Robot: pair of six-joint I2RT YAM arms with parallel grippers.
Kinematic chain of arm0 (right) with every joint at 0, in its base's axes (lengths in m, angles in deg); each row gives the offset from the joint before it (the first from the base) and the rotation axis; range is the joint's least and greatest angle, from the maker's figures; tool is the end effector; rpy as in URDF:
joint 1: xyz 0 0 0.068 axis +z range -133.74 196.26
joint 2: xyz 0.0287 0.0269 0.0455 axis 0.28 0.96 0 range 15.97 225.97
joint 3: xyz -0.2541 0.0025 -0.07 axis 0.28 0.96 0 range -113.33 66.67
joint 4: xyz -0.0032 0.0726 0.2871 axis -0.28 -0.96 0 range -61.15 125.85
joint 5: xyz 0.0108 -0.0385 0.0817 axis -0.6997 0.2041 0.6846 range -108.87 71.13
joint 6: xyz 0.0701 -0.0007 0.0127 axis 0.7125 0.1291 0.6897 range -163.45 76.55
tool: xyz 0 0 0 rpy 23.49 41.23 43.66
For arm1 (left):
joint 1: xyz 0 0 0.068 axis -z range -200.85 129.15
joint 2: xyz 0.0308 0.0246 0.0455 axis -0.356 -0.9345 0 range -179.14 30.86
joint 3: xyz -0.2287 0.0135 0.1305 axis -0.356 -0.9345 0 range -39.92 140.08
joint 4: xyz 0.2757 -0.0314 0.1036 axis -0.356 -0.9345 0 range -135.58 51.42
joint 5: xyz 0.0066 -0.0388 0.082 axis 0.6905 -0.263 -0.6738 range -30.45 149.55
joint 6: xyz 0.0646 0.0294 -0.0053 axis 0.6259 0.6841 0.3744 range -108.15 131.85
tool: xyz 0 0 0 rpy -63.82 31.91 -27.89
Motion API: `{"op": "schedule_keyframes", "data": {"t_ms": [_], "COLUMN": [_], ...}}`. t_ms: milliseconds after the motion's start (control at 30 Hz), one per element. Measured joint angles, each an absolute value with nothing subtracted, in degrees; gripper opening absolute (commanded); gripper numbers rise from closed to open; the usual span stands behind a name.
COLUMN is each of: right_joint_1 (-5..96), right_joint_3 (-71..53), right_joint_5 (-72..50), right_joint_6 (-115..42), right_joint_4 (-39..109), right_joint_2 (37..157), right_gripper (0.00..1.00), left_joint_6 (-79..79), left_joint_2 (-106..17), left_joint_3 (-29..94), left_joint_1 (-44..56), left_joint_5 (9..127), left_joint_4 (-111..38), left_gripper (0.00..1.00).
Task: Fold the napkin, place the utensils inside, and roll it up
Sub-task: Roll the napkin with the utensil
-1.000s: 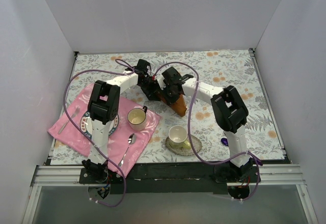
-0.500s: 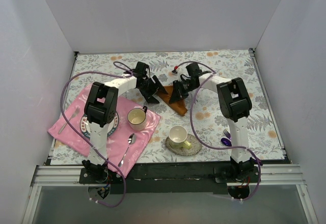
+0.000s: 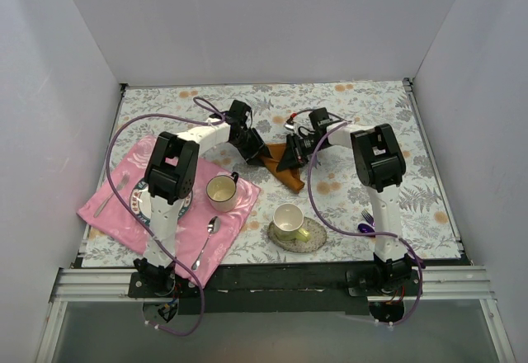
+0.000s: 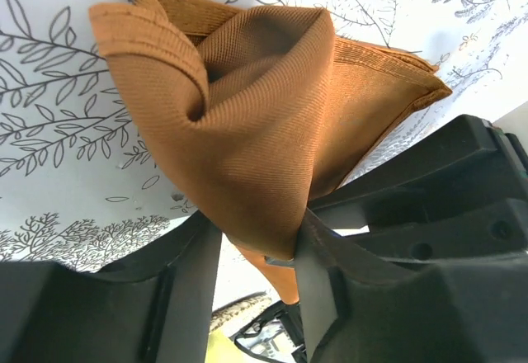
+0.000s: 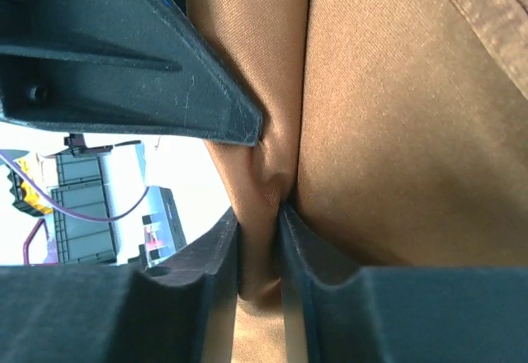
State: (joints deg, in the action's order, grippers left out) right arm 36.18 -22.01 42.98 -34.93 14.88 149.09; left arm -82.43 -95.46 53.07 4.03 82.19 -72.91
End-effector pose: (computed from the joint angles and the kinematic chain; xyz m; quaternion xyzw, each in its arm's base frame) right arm 0.4332 0.2119 0.0523 -0.1921 0.8232 0.5316 0.0538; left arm 0.4331 -0.2257 0.0954 0.5164 -0.8125 0.2613 0.0698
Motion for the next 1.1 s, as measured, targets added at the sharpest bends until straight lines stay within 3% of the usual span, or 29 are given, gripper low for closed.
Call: {"op": "schedule_keyframes", "data": {"t_ms": [200,500,767,1100], "right_joint_1": [36.7,44.2,57.9,61.8], "right_joint_3": [-23.3,-23.8,-23.7,-19.7], "right_joint_5": [38.5,9.5,-15.9,-32.3], "right_joint_6": [-37.3,-44.5,-51.3,-56.0], "right_joint_4": [10.0,4.5,4.0,7.3], "right_joint_2": [147.2,136.5,133.5,133.7], "right_gripper": [0.52,0.7,0.74,0.7], "left_joint_6": [-81.7,-81.3,-81.4,-82.1], "left_joint_2": [-96.1,-96.4,-97.1,-97.8], "left_joint_3": [54.3,54.8,55.5,55.5], "left_joint_1": [4.1,4.1,3.9,3.0], "left_joint_5": [81.8,81.8,83.4,86.3], "left_joint_4": [-74.7,-75.4,-75.9,-75.5], "left_gripper": [0.31,0.31,0.32,0.31]}}
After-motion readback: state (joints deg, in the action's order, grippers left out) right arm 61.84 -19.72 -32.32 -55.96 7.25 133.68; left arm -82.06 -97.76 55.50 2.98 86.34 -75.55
